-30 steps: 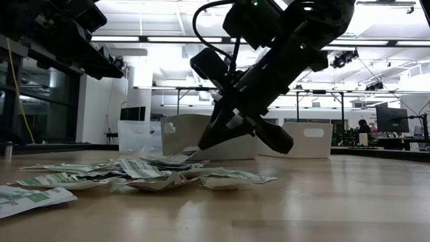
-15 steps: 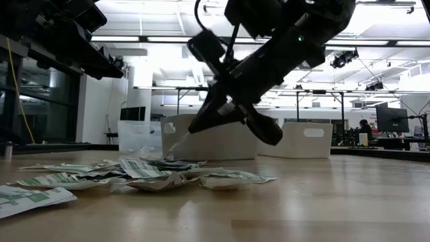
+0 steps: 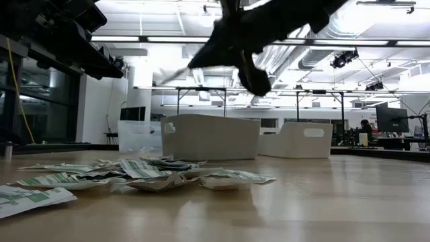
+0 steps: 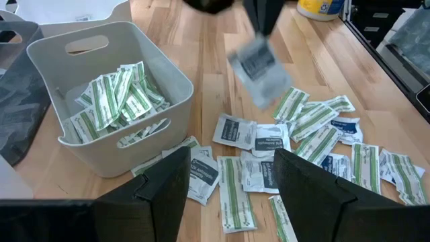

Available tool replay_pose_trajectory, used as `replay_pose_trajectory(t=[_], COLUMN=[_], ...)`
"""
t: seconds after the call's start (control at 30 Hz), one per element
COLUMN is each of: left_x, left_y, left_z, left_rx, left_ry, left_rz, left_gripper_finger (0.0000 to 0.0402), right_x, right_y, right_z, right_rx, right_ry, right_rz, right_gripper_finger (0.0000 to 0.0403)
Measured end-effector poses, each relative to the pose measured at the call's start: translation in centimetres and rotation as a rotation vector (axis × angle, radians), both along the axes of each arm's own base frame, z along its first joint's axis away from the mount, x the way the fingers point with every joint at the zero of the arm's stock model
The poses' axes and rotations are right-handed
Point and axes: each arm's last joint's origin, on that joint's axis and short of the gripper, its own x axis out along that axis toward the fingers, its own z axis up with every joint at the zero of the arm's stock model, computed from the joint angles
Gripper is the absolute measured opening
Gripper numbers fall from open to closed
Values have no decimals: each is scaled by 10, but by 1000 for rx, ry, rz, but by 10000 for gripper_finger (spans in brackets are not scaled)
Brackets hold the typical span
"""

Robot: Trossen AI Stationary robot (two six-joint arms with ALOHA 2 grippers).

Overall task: Pick & Place First Aid Supplies
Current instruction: Put the towelette pack into the black bin

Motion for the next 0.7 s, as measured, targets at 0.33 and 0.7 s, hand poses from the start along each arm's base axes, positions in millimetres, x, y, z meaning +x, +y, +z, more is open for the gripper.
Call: replay_pose_trajectory(t=[0.33, 0.7], left_x=[0, 0], left_y=[0, 1], left_z=[0, 0], left_rx=[-15, -33], left_ry=[0, -3], left_rz=[11, 37], left_gripper_finger=[215, 215], right_x=[-14, -28], right_y=[-34, -107], right_z=[33, 43], right_rx=[-146, -224], right_ry=[-46, -15], right_rz=[72, -71], right_gripper_finger=[0, 0])
